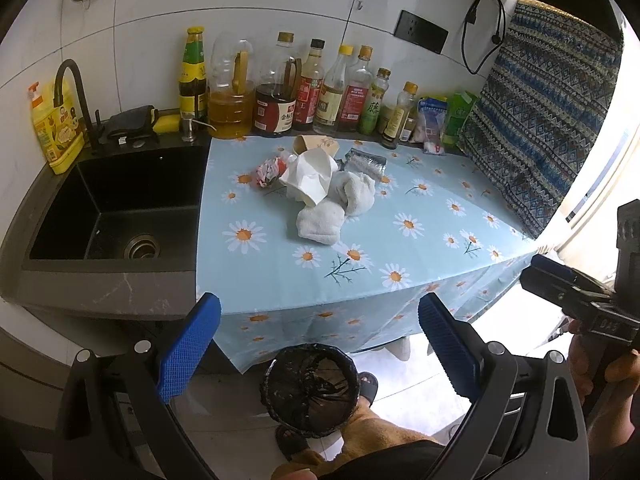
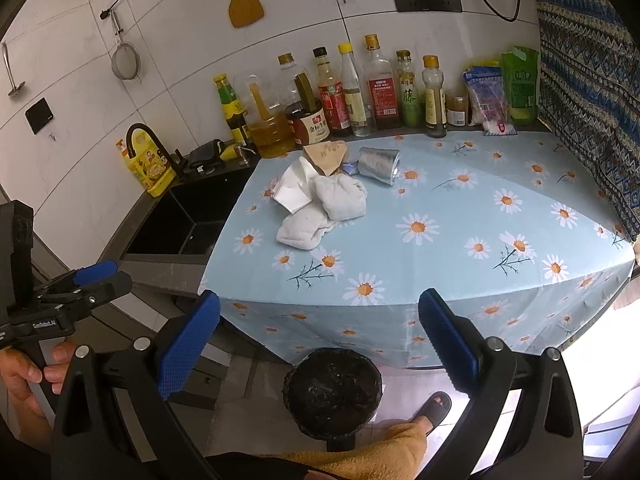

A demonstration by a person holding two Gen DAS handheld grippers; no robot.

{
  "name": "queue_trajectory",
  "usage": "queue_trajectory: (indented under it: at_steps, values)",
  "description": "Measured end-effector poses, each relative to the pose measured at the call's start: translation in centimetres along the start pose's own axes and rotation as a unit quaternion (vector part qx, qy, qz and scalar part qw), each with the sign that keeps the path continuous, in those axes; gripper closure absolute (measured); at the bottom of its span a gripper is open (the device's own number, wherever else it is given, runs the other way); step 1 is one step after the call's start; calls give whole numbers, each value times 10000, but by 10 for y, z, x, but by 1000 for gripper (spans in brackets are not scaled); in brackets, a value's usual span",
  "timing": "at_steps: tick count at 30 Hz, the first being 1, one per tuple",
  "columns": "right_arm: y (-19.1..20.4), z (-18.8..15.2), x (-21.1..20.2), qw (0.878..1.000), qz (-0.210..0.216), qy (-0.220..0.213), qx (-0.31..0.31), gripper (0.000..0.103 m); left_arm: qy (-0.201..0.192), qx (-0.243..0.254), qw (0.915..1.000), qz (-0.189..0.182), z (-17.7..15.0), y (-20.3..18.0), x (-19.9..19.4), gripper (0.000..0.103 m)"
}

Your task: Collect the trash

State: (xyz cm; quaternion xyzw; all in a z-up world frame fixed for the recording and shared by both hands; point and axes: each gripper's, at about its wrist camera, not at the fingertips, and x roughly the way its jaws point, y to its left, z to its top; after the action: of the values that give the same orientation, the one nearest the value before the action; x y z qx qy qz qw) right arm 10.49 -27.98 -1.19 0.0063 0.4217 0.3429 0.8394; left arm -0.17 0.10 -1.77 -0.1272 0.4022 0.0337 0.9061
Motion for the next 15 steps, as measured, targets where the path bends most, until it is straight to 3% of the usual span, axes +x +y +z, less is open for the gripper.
queue_trajectory:
  at_steps: [15]
  values:
    - [5, 1, 1, 10000, -29, -34, -61, 5, -28, -25, 10000, -1, -4, 2, -3, 7]
